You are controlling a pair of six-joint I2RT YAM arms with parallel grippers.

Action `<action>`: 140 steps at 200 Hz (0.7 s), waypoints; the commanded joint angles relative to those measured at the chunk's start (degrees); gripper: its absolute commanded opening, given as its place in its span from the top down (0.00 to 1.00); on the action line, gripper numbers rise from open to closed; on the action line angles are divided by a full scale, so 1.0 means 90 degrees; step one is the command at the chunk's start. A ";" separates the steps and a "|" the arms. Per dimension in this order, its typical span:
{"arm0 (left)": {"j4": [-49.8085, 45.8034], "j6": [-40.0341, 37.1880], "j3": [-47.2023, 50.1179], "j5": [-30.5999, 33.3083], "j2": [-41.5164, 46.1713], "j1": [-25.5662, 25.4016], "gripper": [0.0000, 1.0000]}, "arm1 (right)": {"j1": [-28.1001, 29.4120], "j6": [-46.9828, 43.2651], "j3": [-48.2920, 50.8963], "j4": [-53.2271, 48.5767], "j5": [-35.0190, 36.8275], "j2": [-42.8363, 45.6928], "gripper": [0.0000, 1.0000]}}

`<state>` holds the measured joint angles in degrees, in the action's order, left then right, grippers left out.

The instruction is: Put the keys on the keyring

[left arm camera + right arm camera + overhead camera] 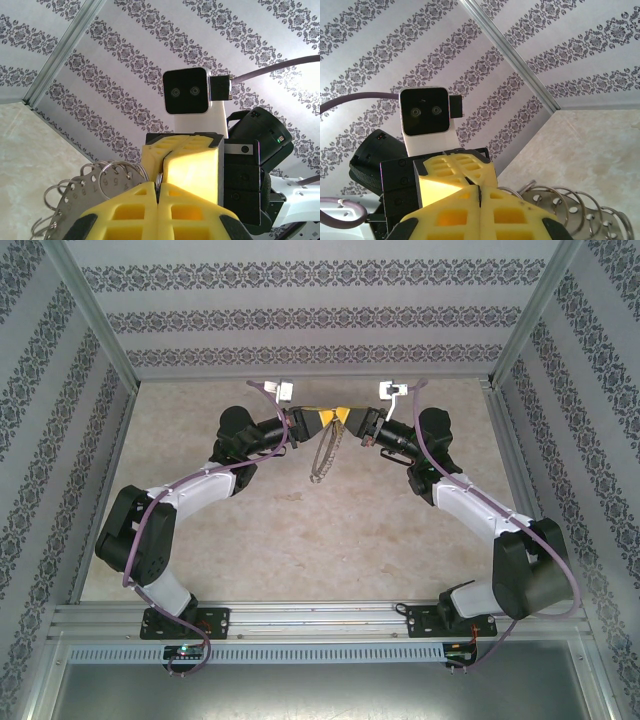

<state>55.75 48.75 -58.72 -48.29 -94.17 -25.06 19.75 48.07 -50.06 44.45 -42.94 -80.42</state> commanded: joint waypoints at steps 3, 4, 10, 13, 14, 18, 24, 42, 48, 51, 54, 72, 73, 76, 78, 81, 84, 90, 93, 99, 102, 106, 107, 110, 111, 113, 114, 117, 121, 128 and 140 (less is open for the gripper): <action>0.0338 -0.0040 -0.0077 -0.0017 0.0028 -0.0053 0.96 | 0.0028 -0.0181 -0.0035 -0.0004 -0.0199 0.0003 1.00; 0.0329 -0.0048 -0.0077 -0.0016 0.0031 -0.0050 0.95 | 0.0025 -0.0193 -0.0044 -0.0015 -0.0204 0.0007 1.00; 0.0212 -0.0129 -0.0087 -0.0032 0.0057 -0.0031 0.88 | -0.0014 -0.0250 -0.0078 -0.0087 -0.0231 0.0016 1.00; 0.0159 -0.0165 -0.0096 -0.0027 0.0070 -0.0021 0.85 | -0.0037 -0.0284 -0.0101 -0.0125 -0.0238 0.0012 1.00; 0.0137 -0.0179 -0.0096 -0.0031 0.0071 -0.0015 0.84 | -0.0036 -0.0288 -0.0111 -0.0144 -0.0238 0.0011 1.00; 0.0085 -0.0216 -0.0097 -0.0034 0.0104 0.0007 0.80 | -0.0068 -0.0356 -0.0141 -0.0171 -0.0269 0.0015 1.00; -0.0010 -0.0271 -0.0097 -0.0034 0.0142 0.0045 0.75 | -0.0109 -0.0469 -0.0197 -0.0407 -0.0310 0.0011 1.00; -0.0233 -0.0402 -0.0105 -0.0065 0.0263 0.0224 0.65 | -0.0263 -0.0793 -0.0353 -0.0804 -0.0437 0.0010 1.00; -0.0321 -0.0431 -0.0115 -0.0102 0.0303 0.0289 0.63 | -0.0323 -0.0885 -0.0406 -0.0925 -0.0503 -0.0007 1.00; -0.0377 -0.0454 -0.0128 -0.0128 0.0309 0.0319 0.62 | -0.0357 -0.0933 -0.0445 -0.0988 -0.0536 -0.0012 1.00; -0.0438 -0.0478 -0.0152 -0.0173 0.0328 0.0347 0.61 | -0.0383 -0.0971 -0.0464 -0.1038 -0.0576 -0.0022 1.00; -0.0946 -0.0738 -0.0302 -0.0386 0.0409 0.0501 0.58 | -0.0550 -0.1268 -0.0661 -0.1394 -0.0847 -0.0084 1.00; -0.0963 -0.0763 -0.0312 -0.0401 0.0412 0.0510 0.58 | -0.0556 -0.1293 -0.0669 -0.1413 -0.0865 -0.0090 1.00; -0.1075 -0.0825 -0.0335 -0.0446 0.0419 0.0526 0.57 | -0.0572 -0.1359 -0.0703 -0.1486 -0.0909 -0.0100 1.00; -0.1157 -0.0861 -0.0361 -0.0484 0.0416 0.0540 0.57 | -0.0580 -0.1402 -0.0735 -0.1546 -0.0944 -0.0113 1.00; -0.1267 -0.0907 -0.0402 -0.0535 0.0429 0.0552 0.56 | -0.0596 -0.1476 -0.0779 -0.1625 -0.1001 -0.0121 1.00; -0.1396 -0.0993 -0.0458 -0.0590 0.0426 0.0566 0.56 | -0.0602 -0.1566 -0.0826 -0.1724 -0.1065 -0.0131 1.00; -0.1643 -0.1131 -0.0540 -0.0670 0.0427 0.0597 0.56 | -0.0620 -0.1722 -0.0913 -0.1930 -0.1136 -0.0162 1.00; -0.1751 -0.1190 -0.0582 -0.0708 0.0420 0.0610 0.55 | -0.0622 -0.1872 -0.0990 -0.2117 -0.1176 -0.0173 1.00; -0.1972 -0.1324 -0.0667 -0.0789 0.0412 0.0636 0.55 | -0.0629 -0.2049 -0.1094 -0.2386 -0.1221 -0.0201 1.00; -0.2055 -0.1380 -0.0717 -0.0854 0.0401 0.0642 0.55 | -0.0632 -0.2232 -0.1186 -0.2615 -0.1273 -0.0229 1.00; -0.2214 -0.1469 -0.0791 -0.0932 0.0382 0.0655 0.55 | -0.0637 -0.2393 -0.1260 -0.2803 -0.1307 -0.0248 1.00; -0.2251 -0.1485 -0.0810 -0.0957 0.0379 0.0655 0.55 | -0.0629 -0.2451 -0.1272 -0.2870 -0.1329 -0.0251 1.00; -0.2364 -0.1542 -0.0867 -0.1015 0.0364 0.0664 0.55 | -0.0635 -0.2599 -0.1373 -0.3065 -0.1370 -0.0280 1.00; -0.2399 -0.1565 -0.0887 -0.1028 0.0350 0.0665 0.55 | -0.0633 -0.2642 -0.1397 -0.3128 -0.1381 -0.0291 1.00; -0.2467 -0.1600 -0.0924 -0.1084 0.0335 0.0665 0.55 | -0.0625 -0.2740 -0.1451 -0.3250 -0.1406 -0.0307 1.00; -0.2509 -0.1619 -0.0940 -0.1106 0.0326 0.0665 0.55 | -0.0623 -0.2781 -0.1474 -0.3313 -0.1413 -0.0314 1.00; -0.2627 -0.1677 -0.0997 -0.1178 0.0303 0.0676 0.55 | -0.0628 -0.2909 -0.1557 -0.3498 -0.1449 -0.0349 1.00; -0.2776 -0.1757 -0.1083 -0.1272 0.0268 0.0681 0.55 | -0.0630 -0.3080 -0.1665 -0.3734 -0.1496 -0.0390 1.00; -0.3062 -0.1887 -0.1237 -0.1421 0.0201 0.0692 0.55 | -0.0613 -0.3368 -0.1846 -0.4128 -0.1572 -0.0456 1.00; -0.3520 -0.2145 -0.1451 -0.1591 0.0109 0.0694 0.56 | -0.0607 -0.3821 -0.2130 -0.4760 -0.1635 -0.0563 1.00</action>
<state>34.92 36.58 -67.20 -56.36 -92.42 -19.38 14.13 25.87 -63.79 14.81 -53.30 -83.94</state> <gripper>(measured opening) 0.450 0.065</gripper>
